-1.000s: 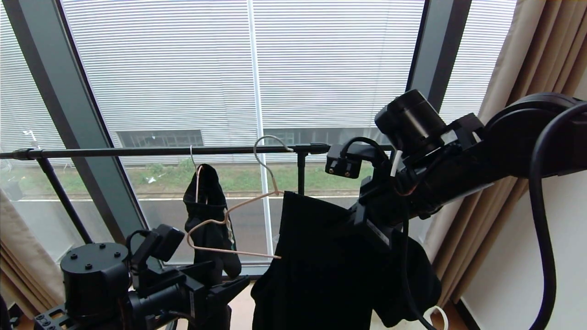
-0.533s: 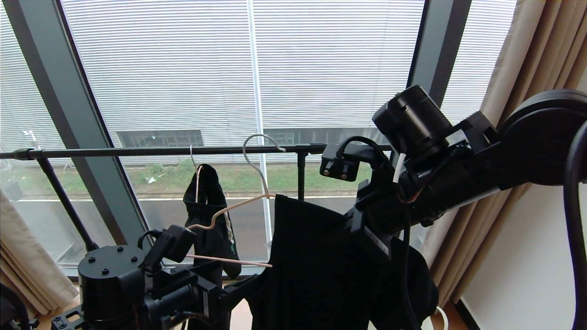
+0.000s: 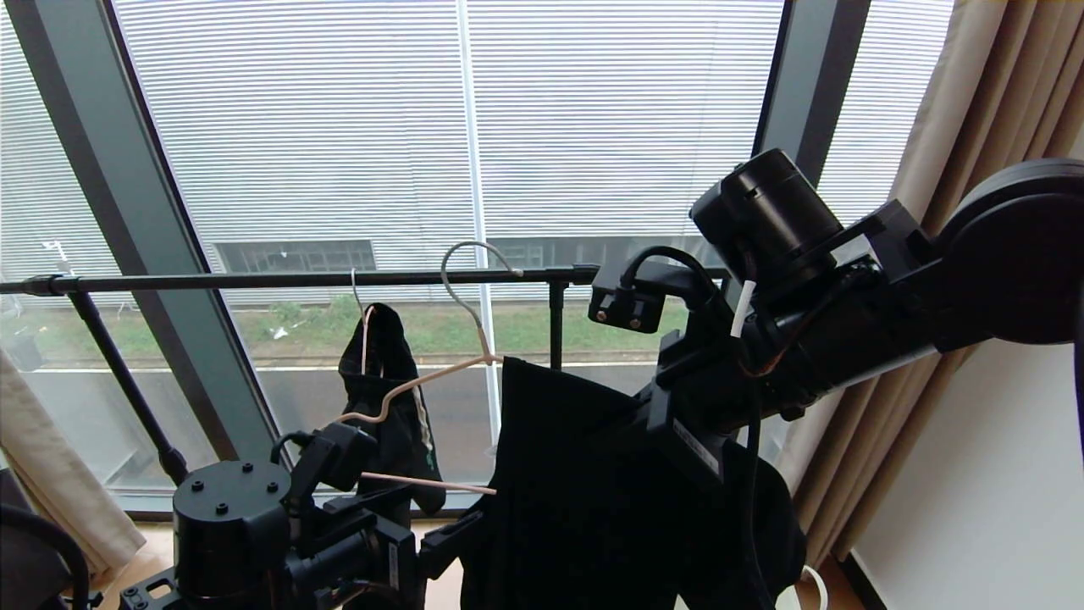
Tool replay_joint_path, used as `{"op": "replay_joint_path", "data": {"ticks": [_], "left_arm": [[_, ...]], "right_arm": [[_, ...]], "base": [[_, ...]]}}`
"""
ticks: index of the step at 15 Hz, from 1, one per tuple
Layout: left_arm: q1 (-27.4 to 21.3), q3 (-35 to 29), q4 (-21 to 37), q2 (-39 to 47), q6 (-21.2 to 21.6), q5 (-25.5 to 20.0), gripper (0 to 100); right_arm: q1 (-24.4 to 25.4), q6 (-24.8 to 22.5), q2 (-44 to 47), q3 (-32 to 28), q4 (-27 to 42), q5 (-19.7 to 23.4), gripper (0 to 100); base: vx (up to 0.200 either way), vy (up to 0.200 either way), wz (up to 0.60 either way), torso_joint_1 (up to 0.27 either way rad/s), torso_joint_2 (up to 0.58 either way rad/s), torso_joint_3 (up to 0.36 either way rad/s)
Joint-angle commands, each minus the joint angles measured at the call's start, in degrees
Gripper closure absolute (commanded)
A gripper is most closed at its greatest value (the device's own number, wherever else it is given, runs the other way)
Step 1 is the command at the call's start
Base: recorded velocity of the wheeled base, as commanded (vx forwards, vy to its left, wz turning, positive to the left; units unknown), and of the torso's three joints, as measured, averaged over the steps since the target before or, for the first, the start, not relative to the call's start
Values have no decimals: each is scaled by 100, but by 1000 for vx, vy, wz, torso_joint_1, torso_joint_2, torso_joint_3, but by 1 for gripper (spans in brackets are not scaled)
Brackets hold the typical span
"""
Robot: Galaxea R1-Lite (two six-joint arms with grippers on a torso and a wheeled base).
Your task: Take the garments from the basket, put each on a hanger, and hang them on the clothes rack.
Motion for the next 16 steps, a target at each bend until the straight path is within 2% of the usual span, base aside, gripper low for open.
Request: {"op": "replay_joint_path", "data": {"ticks": [1,6,11,12,16], "left_arm": [[-9,17,-1,84,3,-2,0],[-9,105,-1,304,249,16,0],[-9,114,-1,374,249,16,0],[-9,114,-10,383,249,16,100],[0,114,-168,392,249,7,100]], "right_arm": [[2,-3,4,5,1,3,100],[2,-3,-48,5,-34,12,100],[2,67,-127,31,-25,12,100],[2,103,-127,22,-25,12,100],[-104,120,-233,189,-34,29,100]], "base": [[0,0,0,0,0,0],[0,0,0,0,0,0],[0,0,0,0,0,0],[0,0,0,0,0,0],[0,0,0,0,0,0]]}}
